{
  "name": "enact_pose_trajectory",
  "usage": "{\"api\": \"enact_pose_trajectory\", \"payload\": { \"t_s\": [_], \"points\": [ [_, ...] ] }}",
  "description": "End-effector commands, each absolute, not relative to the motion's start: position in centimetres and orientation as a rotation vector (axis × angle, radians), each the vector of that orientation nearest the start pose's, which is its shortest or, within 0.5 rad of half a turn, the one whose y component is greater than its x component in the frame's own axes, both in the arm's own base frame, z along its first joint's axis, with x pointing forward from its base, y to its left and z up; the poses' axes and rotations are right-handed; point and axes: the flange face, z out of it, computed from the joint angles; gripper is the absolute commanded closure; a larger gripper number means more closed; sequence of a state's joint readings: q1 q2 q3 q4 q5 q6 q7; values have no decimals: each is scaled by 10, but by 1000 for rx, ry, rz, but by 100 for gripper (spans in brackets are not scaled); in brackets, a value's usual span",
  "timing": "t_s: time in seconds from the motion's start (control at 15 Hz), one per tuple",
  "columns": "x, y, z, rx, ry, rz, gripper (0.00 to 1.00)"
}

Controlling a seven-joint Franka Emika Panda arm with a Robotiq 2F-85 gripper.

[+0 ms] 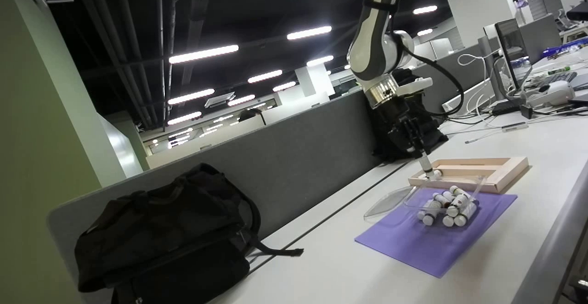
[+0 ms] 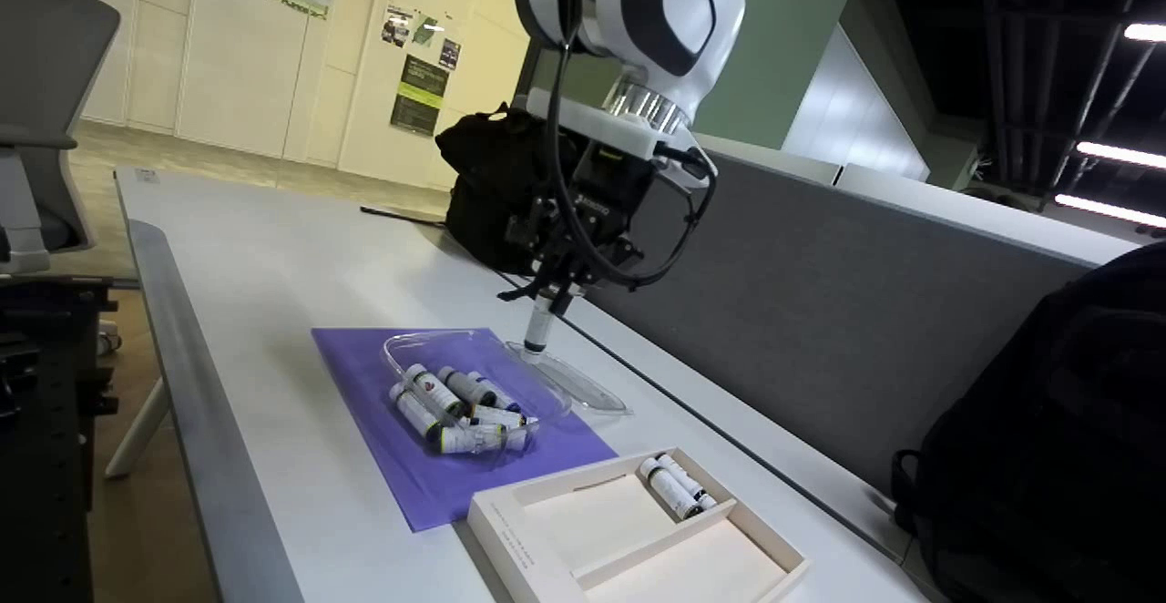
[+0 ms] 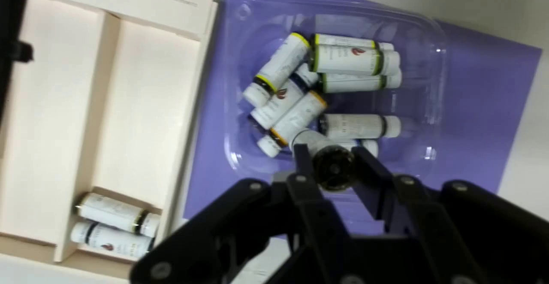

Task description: Take a bottle out of the box and put it on the counter

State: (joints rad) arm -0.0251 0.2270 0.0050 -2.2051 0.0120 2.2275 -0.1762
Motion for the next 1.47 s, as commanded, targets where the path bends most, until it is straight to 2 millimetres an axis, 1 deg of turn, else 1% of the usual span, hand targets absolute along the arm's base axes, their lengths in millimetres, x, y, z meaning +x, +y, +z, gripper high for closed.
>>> {"api": "enact_pose_trajectory", "payload": {
  "t_s": [0.0,0.2,0.4,0.53,0.67,0.8,0.93,1.07,1.13,1.2,1.27,1.33,1.4],
  "points": [
    [518,-49,268,-3224,-92,337,93],
    [510,-82,261,-3376,-22,368,93],
    [501,-106,251,-3513,40,428,93],
    [495,-119,247,-3557,95,461,93],
    [491,-135,247,-3575,166,475,93],
    [486,-157,253,-3557,268,462,93],
    [478,-187,259,-3537,383,447,93],
    [471,-221,264,-3520,507,418,93],
    [468,-236,267,-3494,597,407,93],
    [473,-216,257,-3512,443,455,93],
    [469,-227,257,-3506,460,456,70],
    [468,-229,256,-3504,457,461,70],
    [469,-226,255,-3505,446,463,70]
  ]
}}
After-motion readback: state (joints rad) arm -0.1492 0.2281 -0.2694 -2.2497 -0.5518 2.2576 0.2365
